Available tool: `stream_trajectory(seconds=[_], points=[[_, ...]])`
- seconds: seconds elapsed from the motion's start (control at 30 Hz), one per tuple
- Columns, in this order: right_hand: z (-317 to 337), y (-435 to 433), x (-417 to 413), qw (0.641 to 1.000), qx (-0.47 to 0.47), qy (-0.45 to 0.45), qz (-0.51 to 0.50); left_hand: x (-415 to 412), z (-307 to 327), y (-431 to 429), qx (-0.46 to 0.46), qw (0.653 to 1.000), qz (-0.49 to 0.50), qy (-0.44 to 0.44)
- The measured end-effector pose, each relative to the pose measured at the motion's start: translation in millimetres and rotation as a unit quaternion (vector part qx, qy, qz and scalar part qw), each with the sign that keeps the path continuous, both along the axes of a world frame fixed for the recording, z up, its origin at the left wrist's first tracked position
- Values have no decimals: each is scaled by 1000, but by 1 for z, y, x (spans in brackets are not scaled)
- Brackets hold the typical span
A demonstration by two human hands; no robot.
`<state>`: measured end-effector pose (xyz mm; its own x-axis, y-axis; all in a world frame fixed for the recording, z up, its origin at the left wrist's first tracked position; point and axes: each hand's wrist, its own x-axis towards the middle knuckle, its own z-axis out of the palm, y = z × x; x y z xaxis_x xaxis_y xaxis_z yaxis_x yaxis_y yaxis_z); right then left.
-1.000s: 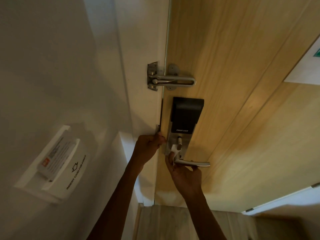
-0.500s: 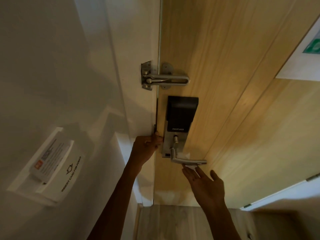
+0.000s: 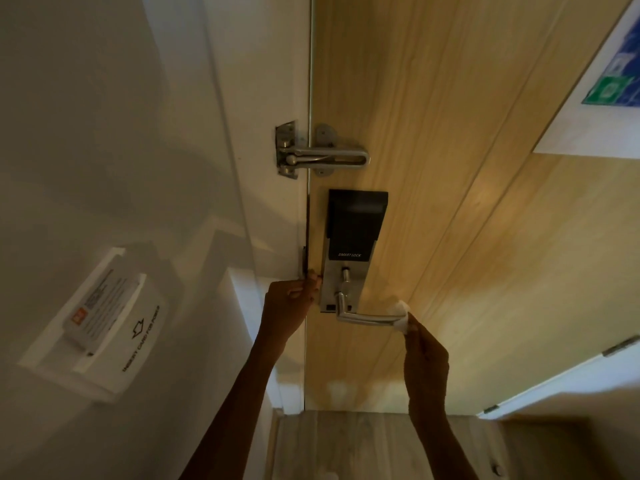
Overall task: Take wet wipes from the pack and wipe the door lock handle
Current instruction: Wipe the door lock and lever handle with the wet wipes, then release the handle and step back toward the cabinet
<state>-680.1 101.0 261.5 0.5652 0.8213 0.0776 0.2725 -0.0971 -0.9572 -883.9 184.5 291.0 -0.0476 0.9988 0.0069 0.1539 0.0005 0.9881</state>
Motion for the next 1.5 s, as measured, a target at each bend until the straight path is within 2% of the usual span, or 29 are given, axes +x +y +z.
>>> stream_trajectory(seconds=[0.07, 0.13, 0.27, 0.37, 0.47, 0.53, 0.7, 0.77, 1.03, 1.27, 1.37, 1.5], points=[[3, -3, -2, 992, 45, -117, 9, 0, 0, 1, -1, 1000, 2, 7], [1, 2, -3, 973, 71, -212, 61, 0, 0, 1, -11, 1000, 2, 0], [-2, 15, -18, 904, 42, -396, 158, 0, -1, -2, -18, 1000, -3, -12], [3, 19, -50, 886, 38, -425, 183, 0, 2, -2, -27, 999, 1, -35], [4, 33, -61, 897, 25, -402, 180, 1, 3, -2, -30, 998, -2, -52], [8, 44, -56, 893, 0, -405, 197, 1, 5, -2, -31, 997, 1, -66], [15, 47, -44, 838, -15, -489, 243, 3, 3, -3, -36, 997, 0, -75], [15, 47, -26, 830, -11, -500, 247, 4, 2, -1, -40, 996, 9, -78], [16, 47, 30, 889, -29, -407, 208, 10, -16, -8, 2, 998, 53, -14], [20, 42, 60, 931, -61, -340, 116, 18, -43, -21, 4, 986, 89, 143], [20, 36, 76, 944, -74, -311, 84, 21, -57, -20, 18, 980, 94, 176], [13, 28, 95, 957, -95, -271, 48, 35, -81, -33, -31, 970, 62, 233]])
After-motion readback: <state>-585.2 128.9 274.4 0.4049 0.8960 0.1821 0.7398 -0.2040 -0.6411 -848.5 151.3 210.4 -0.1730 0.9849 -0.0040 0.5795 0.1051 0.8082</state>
